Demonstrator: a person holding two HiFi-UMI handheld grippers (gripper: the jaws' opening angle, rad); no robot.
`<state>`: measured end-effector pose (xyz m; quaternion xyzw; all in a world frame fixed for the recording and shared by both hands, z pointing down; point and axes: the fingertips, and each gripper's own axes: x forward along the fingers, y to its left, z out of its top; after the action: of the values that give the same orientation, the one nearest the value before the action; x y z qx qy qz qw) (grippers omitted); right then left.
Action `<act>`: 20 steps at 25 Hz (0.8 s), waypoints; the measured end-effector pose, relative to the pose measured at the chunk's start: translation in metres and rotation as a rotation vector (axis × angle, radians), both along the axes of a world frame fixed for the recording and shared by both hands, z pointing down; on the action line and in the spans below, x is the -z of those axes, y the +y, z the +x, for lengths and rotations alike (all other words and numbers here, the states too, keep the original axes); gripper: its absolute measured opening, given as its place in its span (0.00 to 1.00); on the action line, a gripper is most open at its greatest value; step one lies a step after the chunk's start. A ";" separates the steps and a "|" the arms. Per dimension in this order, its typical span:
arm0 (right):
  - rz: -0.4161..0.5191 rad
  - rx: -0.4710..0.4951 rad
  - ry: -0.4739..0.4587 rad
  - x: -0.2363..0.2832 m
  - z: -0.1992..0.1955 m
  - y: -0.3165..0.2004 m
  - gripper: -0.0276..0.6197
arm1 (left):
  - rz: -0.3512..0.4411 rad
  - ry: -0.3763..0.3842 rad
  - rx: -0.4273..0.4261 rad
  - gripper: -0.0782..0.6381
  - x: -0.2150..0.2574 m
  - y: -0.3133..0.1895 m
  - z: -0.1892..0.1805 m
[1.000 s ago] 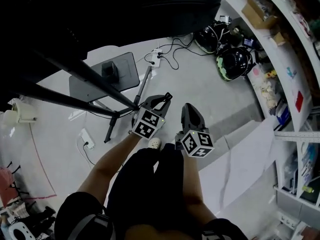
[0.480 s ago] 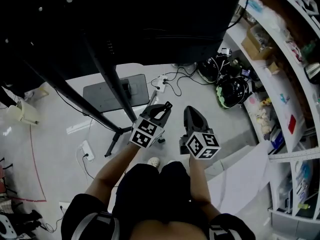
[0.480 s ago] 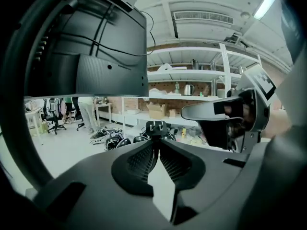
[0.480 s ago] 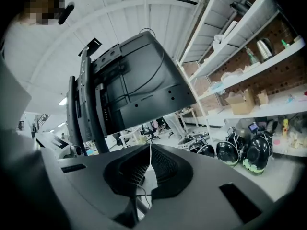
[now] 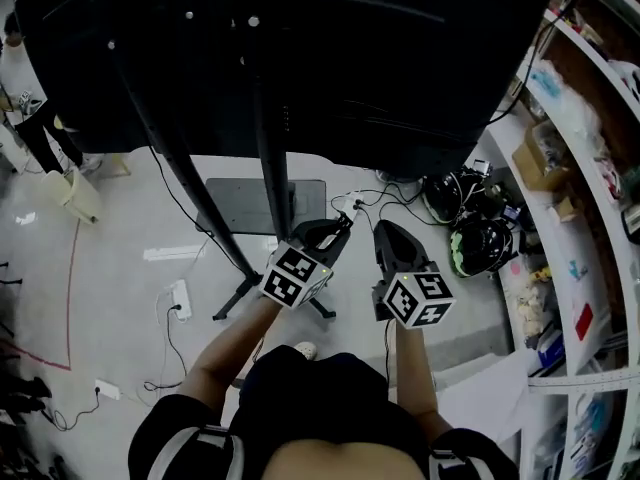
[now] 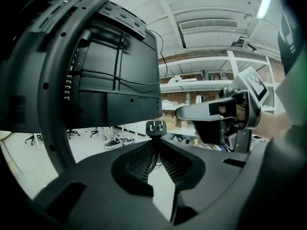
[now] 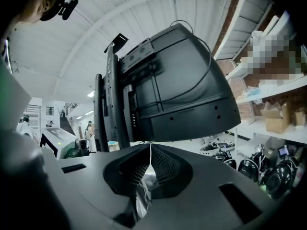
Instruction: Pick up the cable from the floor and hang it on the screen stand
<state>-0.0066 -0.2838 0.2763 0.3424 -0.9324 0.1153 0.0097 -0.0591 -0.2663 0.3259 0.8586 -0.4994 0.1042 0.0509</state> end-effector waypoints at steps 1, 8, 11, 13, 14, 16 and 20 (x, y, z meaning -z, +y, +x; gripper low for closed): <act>0.014 0.028 -0.002 0.007 -0.009 0.000 0.08 | 0.003 0.003 0.014 0.18 0.004 0.001 -0.008; 0.061 0.149 -0.031 0.038 -0.048 -0.005 0.08 | 0.040 0.014 0.101 0.18 0.043 0.007 -0.047; 0.072 0.193 -0.046 0.051 -0.059 -0.005 0.08 | 0.063 0.046 0.126 0.18 0.071 0.014 -0.061; 0.067 0.228 -0.070 0.059 -0.072 -0.004 0.08 | 0.079 0.059 0.138 0.18 0.090 0.020 -0.075; 0.061 0.256 -0.086 0.063 -0.079 -0.003 0.08 | 0.087 0.060 0.142 0.18 0.099 0.024 -0.081; 0.056 0.326 -0.117 0.076 -0.095 0.002 0.08 | 0.105 0.055 0.148 0.18 0.118 0.031 -0.093; 0.097 0.431 -0.164 0.114 -0.114 0.010 0.08 | 0.140 0.030 0.172 0.18 0.151 0.040 -0.114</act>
<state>-0.1209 -0.2734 0.1628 0.1251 -0.9861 0.0931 -0.0581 -0.1731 -0.2265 0.1750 0.8156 -0.5763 0.0514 0.0069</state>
